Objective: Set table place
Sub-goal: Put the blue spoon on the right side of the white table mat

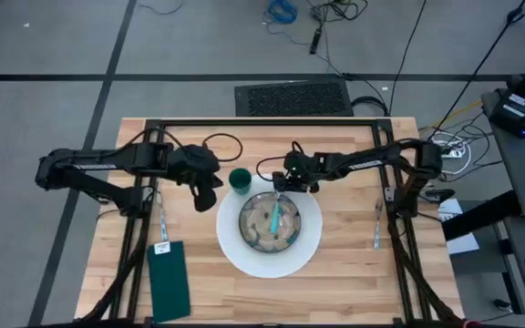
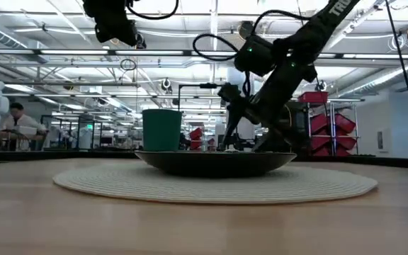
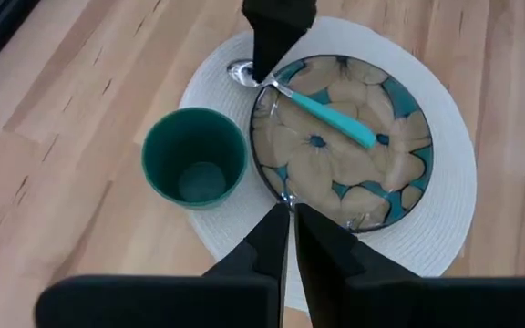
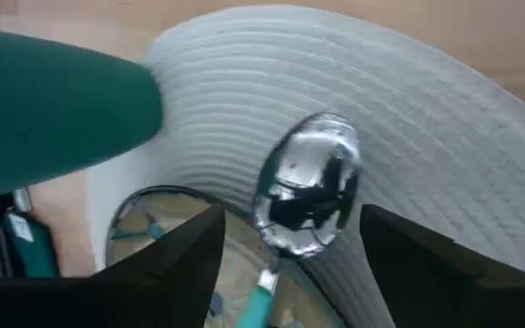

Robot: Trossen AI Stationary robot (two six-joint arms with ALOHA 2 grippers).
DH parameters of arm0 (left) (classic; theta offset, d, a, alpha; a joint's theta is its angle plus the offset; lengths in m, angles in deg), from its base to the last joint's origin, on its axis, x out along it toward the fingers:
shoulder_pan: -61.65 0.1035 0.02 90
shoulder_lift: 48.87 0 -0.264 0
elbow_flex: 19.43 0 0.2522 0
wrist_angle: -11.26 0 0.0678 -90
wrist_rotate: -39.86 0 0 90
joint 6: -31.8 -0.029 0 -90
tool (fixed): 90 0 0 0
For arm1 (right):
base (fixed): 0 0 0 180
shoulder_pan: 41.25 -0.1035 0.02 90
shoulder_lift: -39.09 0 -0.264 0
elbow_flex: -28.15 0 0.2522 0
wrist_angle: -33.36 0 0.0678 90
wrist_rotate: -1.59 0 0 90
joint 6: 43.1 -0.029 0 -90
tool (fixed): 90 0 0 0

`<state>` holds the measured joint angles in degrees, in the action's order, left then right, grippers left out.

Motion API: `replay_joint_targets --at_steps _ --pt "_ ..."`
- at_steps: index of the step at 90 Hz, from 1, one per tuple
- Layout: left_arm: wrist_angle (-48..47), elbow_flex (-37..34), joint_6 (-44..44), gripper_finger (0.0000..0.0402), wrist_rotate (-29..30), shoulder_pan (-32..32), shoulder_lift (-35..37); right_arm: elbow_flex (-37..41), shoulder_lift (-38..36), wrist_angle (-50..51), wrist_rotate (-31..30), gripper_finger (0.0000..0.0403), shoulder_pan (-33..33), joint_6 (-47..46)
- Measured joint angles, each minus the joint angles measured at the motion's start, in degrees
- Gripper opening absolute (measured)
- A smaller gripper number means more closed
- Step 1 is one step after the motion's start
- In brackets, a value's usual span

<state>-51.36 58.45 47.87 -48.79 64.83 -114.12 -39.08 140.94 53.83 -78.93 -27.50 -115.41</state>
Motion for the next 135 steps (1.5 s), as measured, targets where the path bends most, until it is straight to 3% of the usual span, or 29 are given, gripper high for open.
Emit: replay_joint_targets --at_steps 65,77,89,98,119,135 --pt "-0.1 0.0 0.0 0.0008 0.0 -1.9 0.0 0.0 4.5 -11.3 -0.1 0.0196 -0.1 1.9" --pt "-0.2 0.0 0.1 0.0008 0.0 -1.9 0.0 0.0 5.7 -14.9 0.1 0.0139 -0.1 2.3" --pt "-0.3 0.0 0.1 0.0008 0.0 -2.5 0.0 0.0 6.0 -16.2 -0.3 0.0027 -0.7 2.5" --pt "-0.3 0.0 0.2 0.0008 0.0 -3.3 0.0 0.0 5.5 -16.0 -0.8 0.0011 -1.1 2.8" --pt "-0.2 0.0 0.2 0.0008 0.0 -3.8 0.0 0.1 -0.8 -16.7 -2.9 0.0003 -1.6 4.6" --pt "-0.1 0.0 0.2 0.0008 0.0 -3.8 0.0 0.1 -10.5 -16.7 -7.0 0.0002 -1.8 8.7"
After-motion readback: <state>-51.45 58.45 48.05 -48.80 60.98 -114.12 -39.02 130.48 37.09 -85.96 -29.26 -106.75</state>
